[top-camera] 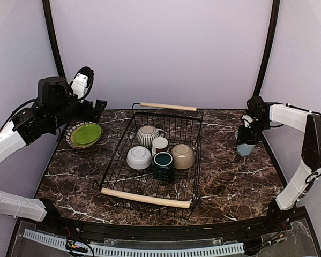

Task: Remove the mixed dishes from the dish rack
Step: Place the cup at the center of the board.

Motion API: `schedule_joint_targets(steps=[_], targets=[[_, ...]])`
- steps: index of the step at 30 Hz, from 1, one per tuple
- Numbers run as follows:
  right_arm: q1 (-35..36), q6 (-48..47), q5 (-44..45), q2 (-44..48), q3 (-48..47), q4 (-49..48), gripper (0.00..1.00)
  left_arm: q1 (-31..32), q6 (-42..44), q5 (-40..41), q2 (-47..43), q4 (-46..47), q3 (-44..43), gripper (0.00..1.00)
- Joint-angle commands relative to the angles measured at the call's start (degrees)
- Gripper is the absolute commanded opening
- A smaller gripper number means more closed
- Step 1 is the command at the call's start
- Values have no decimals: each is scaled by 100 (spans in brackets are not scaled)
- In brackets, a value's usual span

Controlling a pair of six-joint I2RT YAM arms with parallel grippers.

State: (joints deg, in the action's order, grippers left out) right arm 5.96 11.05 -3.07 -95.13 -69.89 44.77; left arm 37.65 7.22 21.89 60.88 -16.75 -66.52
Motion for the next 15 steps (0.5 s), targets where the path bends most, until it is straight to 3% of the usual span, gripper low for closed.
schedule_joint_targets(steps=[1, 10, 15], targets=[[32, -14, -54, 542, 73, -99, 47, -15, -79, -91, 81, -12, 42, 99], [237, 124, 19, 1905, 687, -742, 74, -15, -153, -245, 233, -12, 56, 99], [257, 295, -385, 2409, 1035, -1145, 80, -13, -176, -558, 413, -63, 12, 99]])
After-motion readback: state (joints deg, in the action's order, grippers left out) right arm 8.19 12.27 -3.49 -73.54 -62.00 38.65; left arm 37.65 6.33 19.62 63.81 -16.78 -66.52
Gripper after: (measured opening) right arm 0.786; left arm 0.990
